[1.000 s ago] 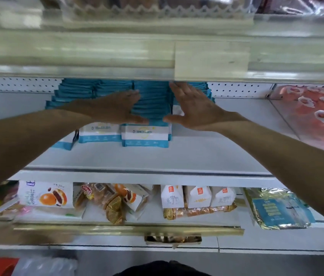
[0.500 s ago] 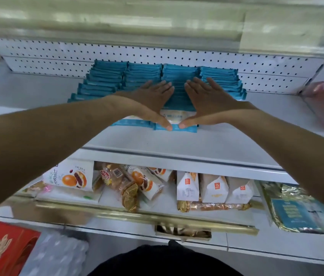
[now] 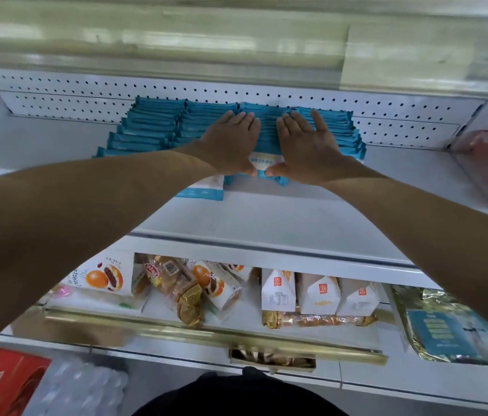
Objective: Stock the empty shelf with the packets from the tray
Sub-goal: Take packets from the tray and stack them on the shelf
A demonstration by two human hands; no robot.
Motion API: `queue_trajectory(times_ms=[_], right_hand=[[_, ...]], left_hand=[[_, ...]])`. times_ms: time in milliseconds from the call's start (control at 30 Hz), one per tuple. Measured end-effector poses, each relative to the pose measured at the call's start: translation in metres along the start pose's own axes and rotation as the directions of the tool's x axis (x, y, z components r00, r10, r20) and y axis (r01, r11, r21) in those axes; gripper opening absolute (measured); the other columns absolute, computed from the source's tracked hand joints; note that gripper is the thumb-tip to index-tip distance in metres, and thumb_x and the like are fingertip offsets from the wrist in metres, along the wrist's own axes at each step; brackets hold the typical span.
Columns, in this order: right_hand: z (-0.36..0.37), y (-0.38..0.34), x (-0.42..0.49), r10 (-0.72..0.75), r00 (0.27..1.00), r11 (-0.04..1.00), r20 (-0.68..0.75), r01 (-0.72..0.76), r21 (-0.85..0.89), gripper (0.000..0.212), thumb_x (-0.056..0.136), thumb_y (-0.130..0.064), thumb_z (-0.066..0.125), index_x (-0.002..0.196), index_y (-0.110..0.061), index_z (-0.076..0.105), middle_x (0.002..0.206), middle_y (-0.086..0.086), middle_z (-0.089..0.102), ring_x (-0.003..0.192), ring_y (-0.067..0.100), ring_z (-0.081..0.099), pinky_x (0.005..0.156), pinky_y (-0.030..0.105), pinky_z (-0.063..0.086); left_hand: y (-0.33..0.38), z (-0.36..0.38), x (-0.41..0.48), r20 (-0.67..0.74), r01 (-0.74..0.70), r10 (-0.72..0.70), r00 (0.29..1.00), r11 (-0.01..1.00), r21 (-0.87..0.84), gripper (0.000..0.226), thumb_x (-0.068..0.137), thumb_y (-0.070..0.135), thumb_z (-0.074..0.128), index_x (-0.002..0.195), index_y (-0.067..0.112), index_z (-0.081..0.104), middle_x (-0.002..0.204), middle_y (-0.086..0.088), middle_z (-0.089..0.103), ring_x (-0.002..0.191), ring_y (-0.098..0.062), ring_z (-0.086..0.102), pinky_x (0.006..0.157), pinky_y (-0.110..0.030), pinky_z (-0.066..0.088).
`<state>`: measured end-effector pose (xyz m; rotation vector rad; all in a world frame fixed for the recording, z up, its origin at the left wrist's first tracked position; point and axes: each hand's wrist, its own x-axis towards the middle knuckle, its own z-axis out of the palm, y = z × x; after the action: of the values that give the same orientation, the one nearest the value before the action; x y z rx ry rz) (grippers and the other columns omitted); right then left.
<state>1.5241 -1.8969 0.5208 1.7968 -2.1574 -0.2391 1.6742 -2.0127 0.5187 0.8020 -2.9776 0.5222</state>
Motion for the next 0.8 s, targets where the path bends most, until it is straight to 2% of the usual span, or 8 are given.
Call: queue_trajectory(times_ms=[133,267,467,567,700,800], right_hand=[[0.002,-0.002,0.004,0.015,1.000,0.999,-0.025,-0.016,-0.045,0.108,0.089,-0.075,0.050,0.159,-0.002,0.014,0.166,0.014,0.025,0.156,0.028,0.015,0.125,0.058,0.005],[0.007,-0.003,0.003,0.008,0.998,0.998,-0.061,-0.011,-0.054,0.106,0.089,-0.073,0.051,0.159,-0.003,0.015,0.164,0.013,0.028,0.155,0.029,0.018,0.124,0.060,0.007],[0.003,0.012,0.001,-0.054,0.998,0.997,0.029,0.056,-0.059,0.126,0.077,-0.086,0.054,0.161,-0.006,0.006,0.170,0.010,0.012,0.158,0.027,0.006,0.123,0.064,0.002],[0.001,0.016,0.004,-0.076,0.996,0.993,0.041,0.080,-0.092,0.125,0.076,-0.083,0.058,0.161,-0.006,0.007,0.169,0.010,0.015,0.157,0.028,0.008,0.122,0.066,0.005],[-0.001,0.015,0.008,-0.096,0.995,0.987,0.022,0.098,-0.127,0.122,0.076,-0.081,0.060,0.160,-0.006,0.013,0.167,0.010,0.022,0.156,0.029,0.014,0.122,0.064,0.008],[0.002,0.016,0.009,-0.092,0.996,0.986,0.009,0.093,-0.141,0.120,0.077,-0.082,0.058,0.160,-0.008,0.014,0.166,0.008,0.024,0.156,0.028,0.016,0.123,0.062,0.011]], left_hand=[[0.006,0.002,0.002,-0.052,0.042,-0.039,0.998,0.998,0.043,0.113,0.082,0.066,0.068,0.157,-0.001,0.018,0.164,-0.020,0.025,0.153,-0.034,0.022,0.126,-0.049,0.014],[0.008,0.006,-0.001,-0.072,0.051,-0.049,0.996,0.998,0.025,0.111,0.084,0.062,0.070,0.158,0.000,0.014,0.166,-0.019,0.022,0.154,-0.033,0.019,0.127,-0.048,0.012],[-0.012,0.003,-0.007,0.038,-0.021,0.021,0.999,1.000,0.005,0.122,0.082,0.061,0.073,0.160,0.004,-0.001,0.169,-0.015,0.007,0.157,-0.031,0.007,0.127,-0.049,0.006],[-0.015,0.004,-0.009,0.065,-0.014,0.012,0.998,0.999,0.032,0.121,0.083,0.057,0.074,0.161,0.006,-0.003,0.170,-0.014,0.001,0.157,-0.031,0.003,0.127,-0.051,0.006],[-0.011,0.003,-0.010,0.046,-0.001,-0.002,0.999,0.998,0.068,0.116,0.086,0.053,0.073,0.160,0.004,-0.001,0.169,-0.015,0.005,0.157,-0.031,0.007,0.127,-0.051,0.008],[-0.002,0.001,-0.013,0.024,0.059,-0.060,0.998,0.997,0.058,0.112,0.086,0.046,0.075,0.160,0.003,0.003,0.169,-0.014,0.010,0.156,-0.030,0.011,0.127,-0.051,0.011]])
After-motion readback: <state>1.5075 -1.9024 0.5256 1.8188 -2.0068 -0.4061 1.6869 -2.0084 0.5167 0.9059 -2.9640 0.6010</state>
